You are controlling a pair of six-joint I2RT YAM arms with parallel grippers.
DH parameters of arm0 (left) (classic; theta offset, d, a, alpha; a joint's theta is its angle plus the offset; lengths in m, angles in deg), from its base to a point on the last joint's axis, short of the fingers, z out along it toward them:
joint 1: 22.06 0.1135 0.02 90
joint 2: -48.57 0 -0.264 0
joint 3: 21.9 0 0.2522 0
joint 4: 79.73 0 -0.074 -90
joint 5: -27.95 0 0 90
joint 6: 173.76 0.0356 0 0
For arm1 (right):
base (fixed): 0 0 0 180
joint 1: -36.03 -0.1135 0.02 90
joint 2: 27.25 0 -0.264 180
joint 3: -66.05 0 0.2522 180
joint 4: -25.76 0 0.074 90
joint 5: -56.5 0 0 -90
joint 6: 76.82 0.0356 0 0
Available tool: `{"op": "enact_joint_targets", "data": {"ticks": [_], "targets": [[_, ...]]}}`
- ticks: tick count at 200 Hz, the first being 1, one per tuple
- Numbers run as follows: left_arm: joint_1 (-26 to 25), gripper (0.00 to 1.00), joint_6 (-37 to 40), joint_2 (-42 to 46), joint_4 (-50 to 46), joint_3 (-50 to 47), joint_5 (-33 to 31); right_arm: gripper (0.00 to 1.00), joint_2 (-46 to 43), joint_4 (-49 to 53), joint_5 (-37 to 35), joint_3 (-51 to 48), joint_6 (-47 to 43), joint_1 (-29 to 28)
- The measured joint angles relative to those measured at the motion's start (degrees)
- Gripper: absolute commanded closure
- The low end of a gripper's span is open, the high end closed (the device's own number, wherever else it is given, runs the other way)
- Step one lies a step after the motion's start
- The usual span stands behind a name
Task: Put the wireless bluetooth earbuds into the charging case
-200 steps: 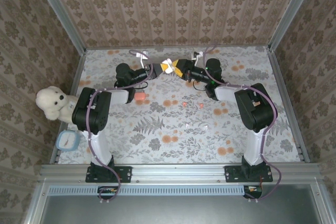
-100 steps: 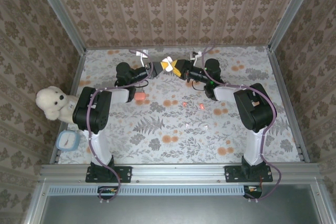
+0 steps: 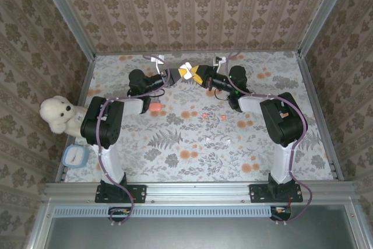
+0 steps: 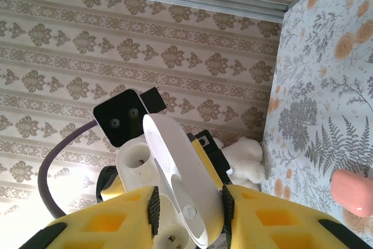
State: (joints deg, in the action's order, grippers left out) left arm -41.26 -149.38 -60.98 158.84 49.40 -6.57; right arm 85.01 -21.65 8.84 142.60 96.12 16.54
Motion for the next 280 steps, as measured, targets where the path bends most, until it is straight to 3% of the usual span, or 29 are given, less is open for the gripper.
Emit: {"op": "enact_joint_targets", "data": {"ticks": [210,280], "targets": [[-0.6,1.0,0.0,-1.2,0.0,0.6,-0.8,0.71,2.3,-2.0,0.2,0.4,1.5,0.0],[-0.8,1.0,0.0,-1.4,0.2,0.7,-1.9,0.85,3.1,-1.8,0.2,1.3,2.6,0.1]]}}
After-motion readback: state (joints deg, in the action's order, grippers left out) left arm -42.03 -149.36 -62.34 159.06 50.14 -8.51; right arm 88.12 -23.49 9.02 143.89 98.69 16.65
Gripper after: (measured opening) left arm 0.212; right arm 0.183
